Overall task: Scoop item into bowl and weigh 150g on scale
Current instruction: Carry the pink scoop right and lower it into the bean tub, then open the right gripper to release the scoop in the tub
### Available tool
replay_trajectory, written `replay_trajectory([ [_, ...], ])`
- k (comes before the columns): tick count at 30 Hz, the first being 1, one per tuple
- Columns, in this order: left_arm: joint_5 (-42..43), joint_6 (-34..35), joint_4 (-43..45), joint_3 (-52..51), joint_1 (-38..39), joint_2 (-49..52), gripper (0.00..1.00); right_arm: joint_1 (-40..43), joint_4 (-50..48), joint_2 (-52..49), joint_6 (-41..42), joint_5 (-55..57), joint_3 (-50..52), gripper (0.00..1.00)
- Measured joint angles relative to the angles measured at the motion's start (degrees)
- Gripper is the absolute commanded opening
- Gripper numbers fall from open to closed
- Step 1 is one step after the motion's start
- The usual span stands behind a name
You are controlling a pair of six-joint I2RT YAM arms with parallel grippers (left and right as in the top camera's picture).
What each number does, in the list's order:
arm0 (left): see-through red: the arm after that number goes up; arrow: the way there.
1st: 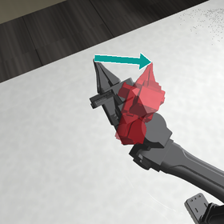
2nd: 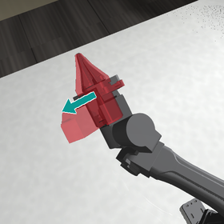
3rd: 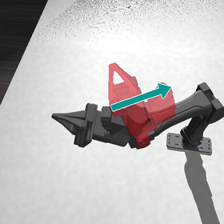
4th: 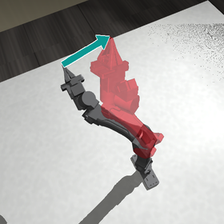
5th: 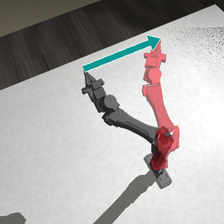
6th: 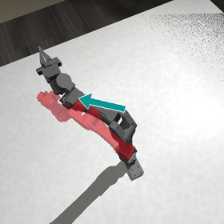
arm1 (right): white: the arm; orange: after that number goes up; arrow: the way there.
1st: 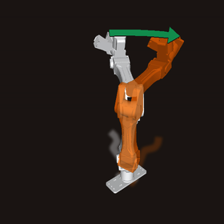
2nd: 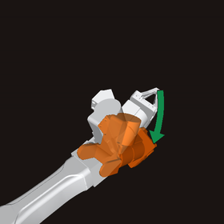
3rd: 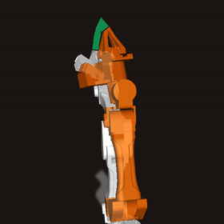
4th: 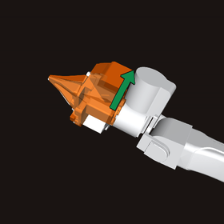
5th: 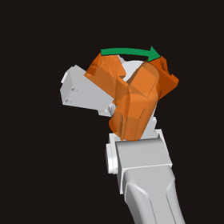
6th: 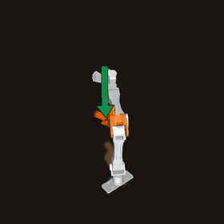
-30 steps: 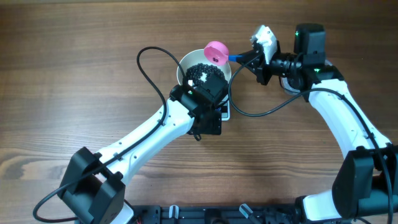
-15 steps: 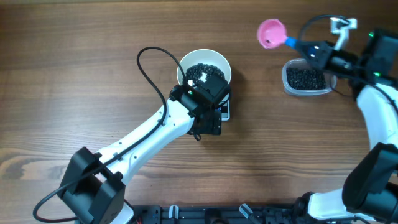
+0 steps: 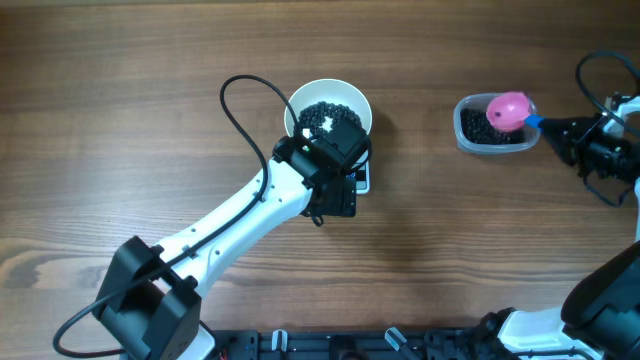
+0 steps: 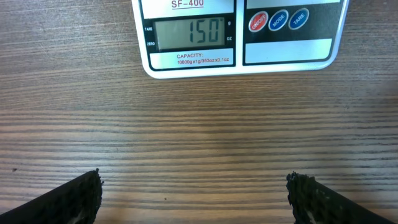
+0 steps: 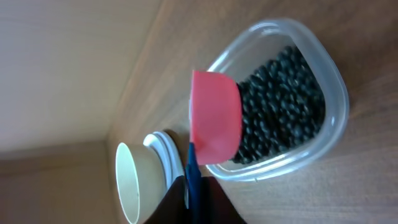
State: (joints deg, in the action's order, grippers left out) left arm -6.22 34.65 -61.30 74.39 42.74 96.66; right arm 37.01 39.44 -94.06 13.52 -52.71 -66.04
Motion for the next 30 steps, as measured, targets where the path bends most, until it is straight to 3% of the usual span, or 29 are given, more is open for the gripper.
replay_trajectory([
  [1,0.0,0.0,0.0,0.0,0.0,0.0,1.0,-0.5,0.5,0.0,0.2,0.5,0.0,0.35],
  [2,0.0,0.0,0.0,0.0,0.0,0.0,1.0,-1.0,0.7,0.0,0.2,1.0,0.0,0.49],
  [5,0.0,0.0,0.0,0.0,0.0,0.0,1.0,-3.1,0.9,0.0,0.3,4.5,0.0,0.69],
  [7,0.0,0.0,0.0,0.0,0.0,0.0,1.0,-3.8,0.9,0.0,0.2,6.1,0.0,0.72],
  [10,0.0,0.0,0.0,0.0,0.0,0.0,1.0,-3.9,0.9,0.0,0.2,10.0,0.0,0.96],
  [16,0.0,0.0,0.0,0.0,0.0,0.0,1.0,-3.9,-2.1,0.0,0.1,30.4,0.0,0.98],
  [19,0.0,0.0,0.0,0.0,0.0,0.0,1.0,-3.9,-7.9,0.0,0.1,33.2,0.0,0.98],
  [22,0.0,0.0,0.0,0.0,0.0,0.0,1.0,-4.0,-10.4,0.0,0.2,23.2,0.0,0.96],
  [23,0.0,0.0,0.0,0.0,0.0,0.0,1.0,-4.5,-10.4,0.0,0.1,19.8,0.0,0.91],
  [25,0.0,0.0,0.0,0.0,0.0,0.0,1.0,-7.0,-9.8,0.0,-0.4,11.0,0.0,0.7],
  [27,0.0,0.0,0.0,0.0,0.0,0.0,1.0,-9.6,-7.3,0.0,-0.8,7.8,0.0,0.6],
  [28,0.0,0.0,0.0,0.0,0.0,0.0,1.0,-12.2,-5.7,0.0,-1.2,6.6,0.0,0.42],
  [29,0.0,0.0,0.0,0.0,0.0,0.0,1.0,-14.5,-4.3,0.0,-1.3,6.1,0.0,0.32],
  [30,0.0,0.0,0.0,0.0,0.0,0.0,1.0,-15.7,-3.0,0.0,-1.4,6.2,0.0,0.29],
])
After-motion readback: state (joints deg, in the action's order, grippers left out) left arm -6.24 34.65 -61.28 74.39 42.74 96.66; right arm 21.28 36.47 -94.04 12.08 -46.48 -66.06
